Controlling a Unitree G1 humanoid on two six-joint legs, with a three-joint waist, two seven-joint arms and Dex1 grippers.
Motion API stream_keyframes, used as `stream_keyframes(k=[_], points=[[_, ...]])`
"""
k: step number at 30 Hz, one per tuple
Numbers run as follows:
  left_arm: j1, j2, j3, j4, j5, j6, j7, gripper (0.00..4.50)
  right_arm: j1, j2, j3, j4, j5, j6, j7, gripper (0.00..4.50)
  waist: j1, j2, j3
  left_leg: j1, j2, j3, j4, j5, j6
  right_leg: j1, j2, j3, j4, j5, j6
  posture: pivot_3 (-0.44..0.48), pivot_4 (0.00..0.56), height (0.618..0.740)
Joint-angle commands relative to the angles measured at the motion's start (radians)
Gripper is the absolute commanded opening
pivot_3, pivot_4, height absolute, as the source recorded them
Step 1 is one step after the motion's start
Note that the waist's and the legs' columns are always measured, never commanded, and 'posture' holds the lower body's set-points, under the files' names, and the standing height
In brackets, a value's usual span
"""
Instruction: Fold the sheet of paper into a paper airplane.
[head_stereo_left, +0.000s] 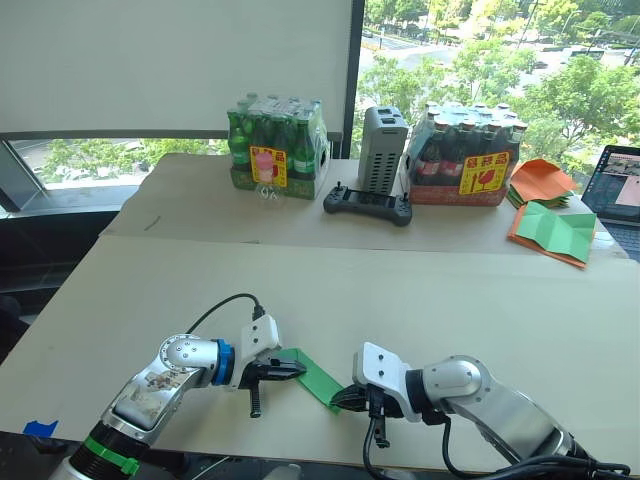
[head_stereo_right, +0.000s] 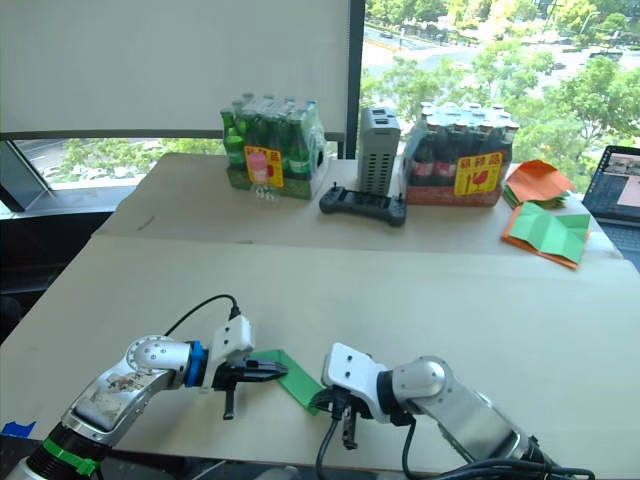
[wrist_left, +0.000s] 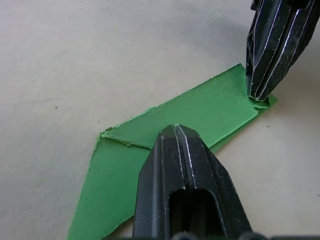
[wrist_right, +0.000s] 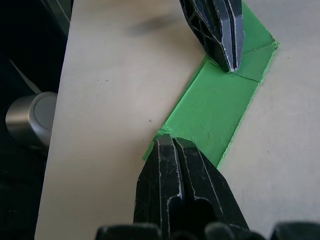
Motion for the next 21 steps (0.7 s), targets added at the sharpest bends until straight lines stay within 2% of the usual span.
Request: stream_keyframes(k=[1,8,17,21], points=[[-0.013,0.000,0.008,-0.011,0.004,0.011,0.007,0.00,0.019,-0.027,0.038,0.039,-0.039,0.011,0.011,0.02,0.000,0.000,0.000,0.000,0.000,0.000,0.000,0.000,0.000,0.000,0.000,0.000,0.000,0.000,0.000,0.000,0.150,0.675],[-0.110,-0.051,0.010,-0.047,-0.083,0.091,-0.019,0.00,0.003,-0.022,0.047,0.060,-0.052,0.028,0.004,0.02,0.000,0.000,0.000,0.000,0.000,0.000,0.000,0.000,0.000,0.000,0.000,0.000,0.000,0.000,0.000,0.000,0.150,0.675],[-0.123,-0.047,-0.060,0.019,-0.016,0.034,-0.061,0.00,-0.004,-0.023,0.050,0.060,-0.052,0.045,-0.009,0.02,-0.003,0.000,0.000,0.000,0.000,0.000,0.000,0.000,0.000,0.000,0.000,0.000,0.000,0.000,0.000,0.000,0.150,0.675],[-0.160,-0.077,-0.097,0.086,0.033,-0.011,-0.059,0.00,-0.007,-0.020,0.050,0.056,-0.049,0.057,-0.011,0.02,-0.001,0.000,0.000,0.000,0.000,0.000,0.000,0.000,-0.001,0.000,0.000,0.000,0.000,0.000,0.000,0.000,0.150,0.675]])
